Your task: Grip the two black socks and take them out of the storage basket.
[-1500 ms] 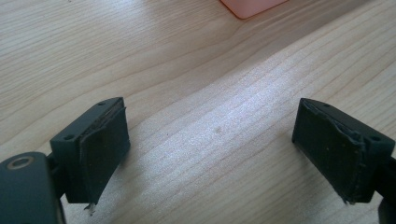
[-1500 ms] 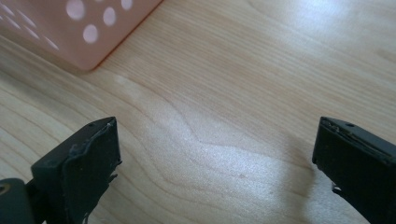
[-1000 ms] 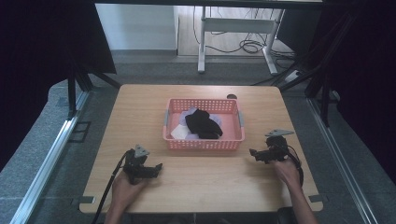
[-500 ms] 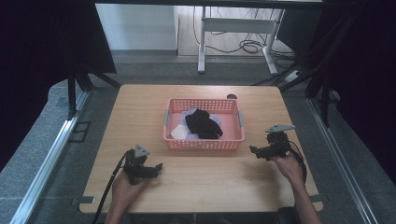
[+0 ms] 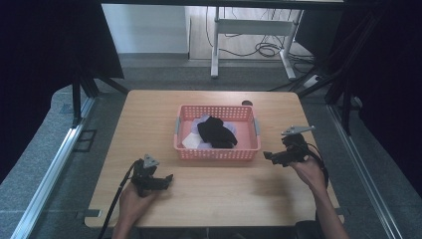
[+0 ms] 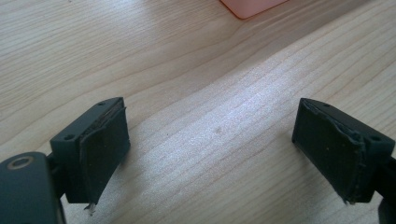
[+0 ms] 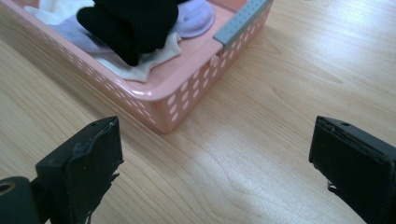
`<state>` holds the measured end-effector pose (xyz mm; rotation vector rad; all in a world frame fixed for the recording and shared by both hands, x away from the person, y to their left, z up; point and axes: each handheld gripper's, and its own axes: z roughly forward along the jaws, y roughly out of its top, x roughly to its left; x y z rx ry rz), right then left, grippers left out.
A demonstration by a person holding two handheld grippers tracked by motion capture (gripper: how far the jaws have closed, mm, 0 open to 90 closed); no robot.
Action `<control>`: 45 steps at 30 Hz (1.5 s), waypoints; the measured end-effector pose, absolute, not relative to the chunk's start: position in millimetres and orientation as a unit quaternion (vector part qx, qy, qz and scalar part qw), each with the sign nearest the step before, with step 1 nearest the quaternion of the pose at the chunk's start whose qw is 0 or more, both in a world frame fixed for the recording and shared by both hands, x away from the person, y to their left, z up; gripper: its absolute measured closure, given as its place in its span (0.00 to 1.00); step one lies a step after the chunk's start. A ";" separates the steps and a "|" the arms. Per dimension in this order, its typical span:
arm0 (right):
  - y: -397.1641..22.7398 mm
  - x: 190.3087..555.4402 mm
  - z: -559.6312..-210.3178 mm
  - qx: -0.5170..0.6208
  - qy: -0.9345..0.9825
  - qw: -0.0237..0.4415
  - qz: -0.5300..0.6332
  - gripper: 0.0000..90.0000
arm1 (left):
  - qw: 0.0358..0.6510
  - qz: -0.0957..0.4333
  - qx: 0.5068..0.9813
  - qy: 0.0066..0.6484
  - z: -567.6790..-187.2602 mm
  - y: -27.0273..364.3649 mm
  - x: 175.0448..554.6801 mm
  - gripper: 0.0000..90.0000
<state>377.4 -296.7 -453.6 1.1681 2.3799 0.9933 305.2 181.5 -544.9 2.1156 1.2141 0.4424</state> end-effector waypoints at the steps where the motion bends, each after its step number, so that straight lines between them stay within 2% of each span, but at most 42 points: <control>1: -295.9 379.2 -448.2 0.404 0.832 0.151 0.349 0.02 | 0.325 0.169 0.807 0.463 -544.9 181.5 305.2 0.12; 10: -285.5 393.6 -425.6 0.391 0.837 0.130 0.359 0.02 | 0.323 0.169 0.809 0.461 -544.7 181.9 305.2 0.12; 17: -262.0 412.2 -409.0 0.378 0.847 0.112 0.357 0.04 | 0.323 0.169 0.809 0.462 -544.7 181.9 305.2 0.12; 25: -237.6 427.0 -406.3 0.372 0.859 0.094 0.337 0.06 | 0.323 0.169 0.809 0.462 -544.7 181.9 305.2 0.12; 33: -211.8 445.1 -410.2 0.355 0.878 0.087 0.310 0.02 | 0.323 0.169 0.809 0.462 -544.7 181.8 305.2 0.12; 35: -205.2 449.5 -411.3 0.354 0.880 0.090 0.305 0.04 | 0.323 0.169 0.809 0.462 -544.7 181.8 305.2 0.12; 39: -192.1 457.6 -412.6 0.346 0.886 0.090 0.297 0.16 | 0.323 0.169 0.809 0.462 -544.7 181.8 305.2 0.12; 41: -185.4 461.6 -414.0 0.341 0.890 0.088 0.290 0.18 | 0.323 0.169 0.809 0.462 -544.7 181.8 305.2 0.12; 42: -178.1 465.4 -416.2 0.333 0.895 0.087 0.283 0.23 | 0.323 0.169 0.809 0.462 -544.7 181.8 305.2 0.12; 45: -170.8 468.5 -418.6 0.329 0.898 0.083 0.281 0.27 | 0.323 0.169 0.809 0.462 -544.7 181.8 305.2 0.12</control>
